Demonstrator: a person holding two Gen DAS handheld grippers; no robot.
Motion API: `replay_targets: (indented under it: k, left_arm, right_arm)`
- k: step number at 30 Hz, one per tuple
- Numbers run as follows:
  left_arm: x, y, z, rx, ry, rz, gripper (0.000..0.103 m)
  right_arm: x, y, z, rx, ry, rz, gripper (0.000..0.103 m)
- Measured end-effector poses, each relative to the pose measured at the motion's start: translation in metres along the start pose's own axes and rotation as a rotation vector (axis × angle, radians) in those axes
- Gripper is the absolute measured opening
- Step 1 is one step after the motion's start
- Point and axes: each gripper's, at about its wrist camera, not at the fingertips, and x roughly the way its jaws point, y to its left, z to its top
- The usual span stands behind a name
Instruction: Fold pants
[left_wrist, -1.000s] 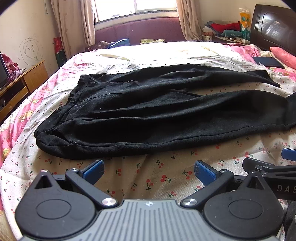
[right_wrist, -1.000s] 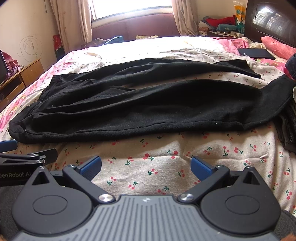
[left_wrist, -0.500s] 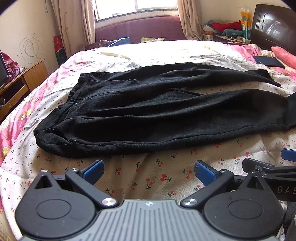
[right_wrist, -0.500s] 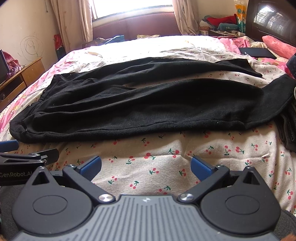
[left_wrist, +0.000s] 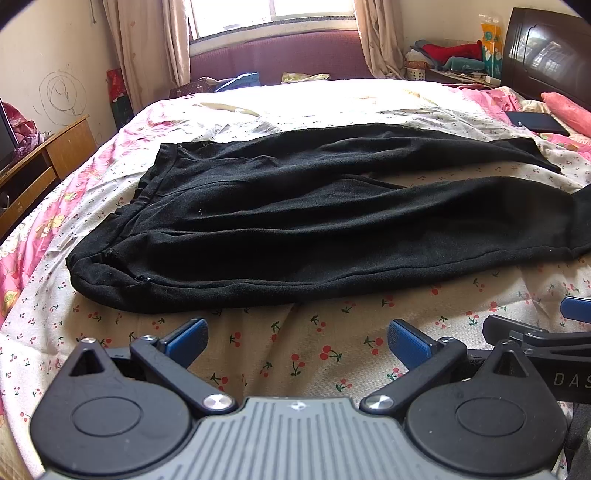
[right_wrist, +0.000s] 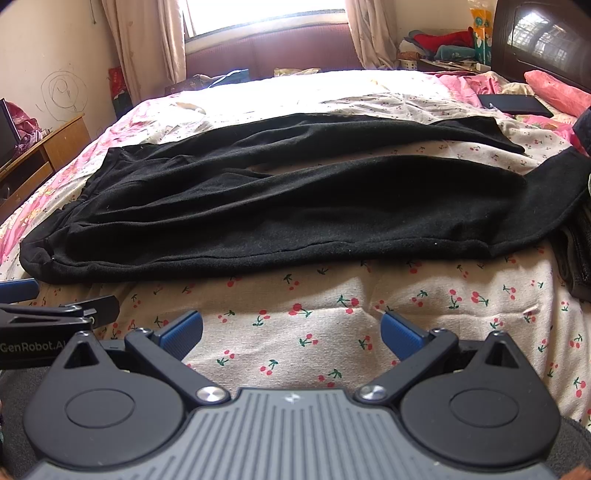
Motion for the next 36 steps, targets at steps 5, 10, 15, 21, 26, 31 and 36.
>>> replay_targets:
  k: [5,10,15,21,26,31,36]
  left_arm:
    - [0.001,0.000,0.000,-0.003,0.004,-0.002,0.103]
    - [0.000,0.000,0.000,-0.003,0.003,-0.003,0.103]
    - [0.000,0.000,0.000,0.001,0.007,0.000,0.103]
    - [0.000,0.001,0.000,-0.003,0.007,-0.007,0.103]
    - [0.000,0.000,0.000,0.000,0.007,-0.011,0.103]
    - [0.000,0.001,0.000,-0.005,0.006,-0.016,0.103]
    - [-0.003,0.009,0.007,-0.023,-0.007,-0.099,0.103]
  right_arm:
    - [0.000,0.001,-0.001,0.001,0.002,0.000,0.102]
    - [0.000,0.002,-0.001,-0.001,0.001,-0.001,0.102]
    - [-0.001,0.001,0.000,-0.005,0.001,-0.005,0.102]
    - [-0.002,0.002,0.001,-0.007,-0.004,-0.008,0.102]
    - [-0.004,0.002,0.000,-0.008,-0.005,-0.013,0.102]
    - [-0.005,0.003,0.001,-0.009,-0.007,-0.021,0.102]
    - [-0.014,0.007,0.009,-0.020,-0.004,-0.030,0.102]
